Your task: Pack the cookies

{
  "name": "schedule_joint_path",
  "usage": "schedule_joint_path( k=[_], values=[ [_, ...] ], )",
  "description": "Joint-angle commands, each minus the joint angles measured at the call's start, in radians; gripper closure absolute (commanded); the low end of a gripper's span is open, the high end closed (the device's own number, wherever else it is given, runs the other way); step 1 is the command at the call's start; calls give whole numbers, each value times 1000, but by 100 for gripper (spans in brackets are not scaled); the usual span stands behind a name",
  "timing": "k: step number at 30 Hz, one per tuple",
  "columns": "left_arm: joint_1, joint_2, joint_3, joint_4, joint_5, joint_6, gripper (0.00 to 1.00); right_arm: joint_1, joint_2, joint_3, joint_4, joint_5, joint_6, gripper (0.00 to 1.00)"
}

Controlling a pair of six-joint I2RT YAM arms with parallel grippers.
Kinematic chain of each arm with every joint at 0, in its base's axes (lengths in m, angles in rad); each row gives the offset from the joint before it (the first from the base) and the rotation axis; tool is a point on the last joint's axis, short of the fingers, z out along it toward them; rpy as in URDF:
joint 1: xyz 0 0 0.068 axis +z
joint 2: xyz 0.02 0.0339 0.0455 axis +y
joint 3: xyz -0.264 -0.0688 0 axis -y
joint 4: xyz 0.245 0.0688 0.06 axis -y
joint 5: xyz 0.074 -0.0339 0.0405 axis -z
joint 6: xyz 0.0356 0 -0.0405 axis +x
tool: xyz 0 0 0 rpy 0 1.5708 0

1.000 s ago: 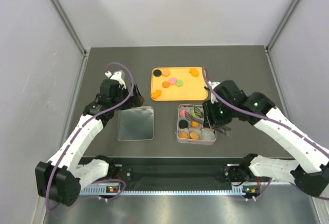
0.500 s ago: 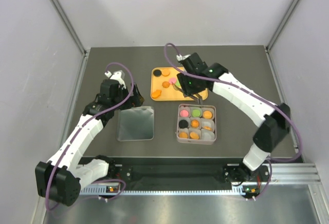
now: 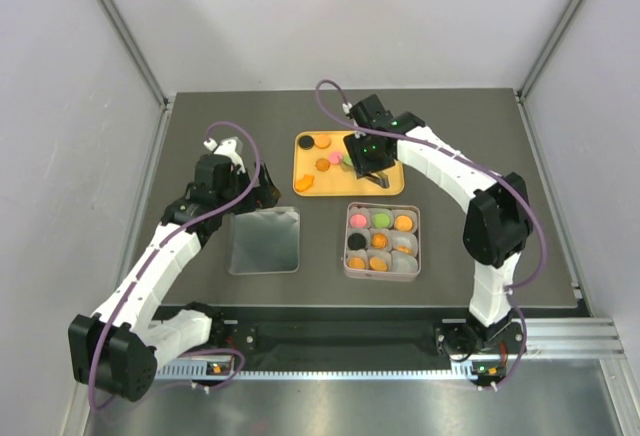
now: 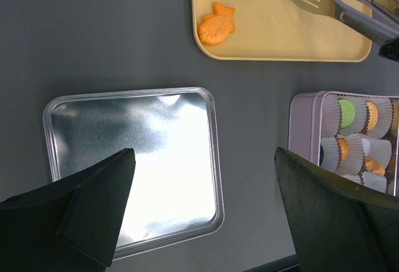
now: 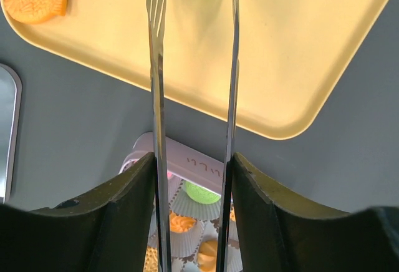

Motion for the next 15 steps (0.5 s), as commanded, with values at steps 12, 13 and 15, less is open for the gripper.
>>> schedule_joint_path(
  k=[12,13,15],
  values=[
    [4,-15,4,16,-7,9,2,-25,57,59,70,-48,-18,50],
    [4,-15,4,16,-6,9,2,-28,62,59,70,-45,-16,51],
    [4,-15,4,17,-6,9,2,-34,65,60,74,-43,-16,50]
  ],
)
